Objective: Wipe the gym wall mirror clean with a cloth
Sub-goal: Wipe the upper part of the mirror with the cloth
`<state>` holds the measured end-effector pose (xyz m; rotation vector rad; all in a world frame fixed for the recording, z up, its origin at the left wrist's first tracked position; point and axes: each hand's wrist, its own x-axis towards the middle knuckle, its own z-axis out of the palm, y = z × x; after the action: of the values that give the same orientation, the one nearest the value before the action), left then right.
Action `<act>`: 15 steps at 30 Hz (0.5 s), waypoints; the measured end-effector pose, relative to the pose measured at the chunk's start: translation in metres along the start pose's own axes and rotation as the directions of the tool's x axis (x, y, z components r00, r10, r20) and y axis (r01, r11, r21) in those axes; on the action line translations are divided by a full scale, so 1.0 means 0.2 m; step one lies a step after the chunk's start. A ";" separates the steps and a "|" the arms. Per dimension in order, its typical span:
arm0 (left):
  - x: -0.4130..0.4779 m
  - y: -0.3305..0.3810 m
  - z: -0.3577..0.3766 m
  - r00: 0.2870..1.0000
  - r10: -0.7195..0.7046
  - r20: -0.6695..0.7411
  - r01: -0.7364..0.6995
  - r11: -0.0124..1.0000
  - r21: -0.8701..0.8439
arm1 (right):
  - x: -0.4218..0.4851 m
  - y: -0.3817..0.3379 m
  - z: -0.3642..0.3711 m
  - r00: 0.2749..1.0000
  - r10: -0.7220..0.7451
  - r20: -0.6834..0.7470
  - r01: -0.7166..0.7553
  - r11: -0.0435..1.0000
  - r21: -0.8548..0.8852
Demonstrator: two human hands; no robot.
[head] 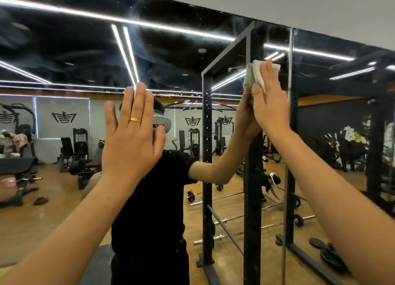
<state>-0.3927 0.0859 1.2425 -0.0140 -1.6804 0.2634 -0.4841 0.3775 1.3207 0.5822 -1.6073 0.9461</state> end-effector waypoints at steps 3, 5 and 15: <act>0.00 0.00 0.00 1.000 -0.005 -0.003 0.005 1.000 -0.002 | -0.22 -0.01 0.05 0.999 0.005 0.034 -0.005 1.000 -0.011; -0.01 0.01 0.00 1.000 -0.008 -0.002 0.008 1.000 -0.010 | -0.38 0.00 0.07 0.997 -0.026 0.074 0.029 0.999 -0.040; -0.01 0.00 0.00 1.000 0.001 -0.008 -0.001 1.000 -0.002 | -0.05 -0.09 0.08 1.000 -0.013 0.021 0.013 0.999 0.035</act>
<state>-0.3923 0.0862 1.2414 -0.0172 -1.6730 0.2618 -0.4764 0.3525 1.3144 0.6279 -1.6066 0.9631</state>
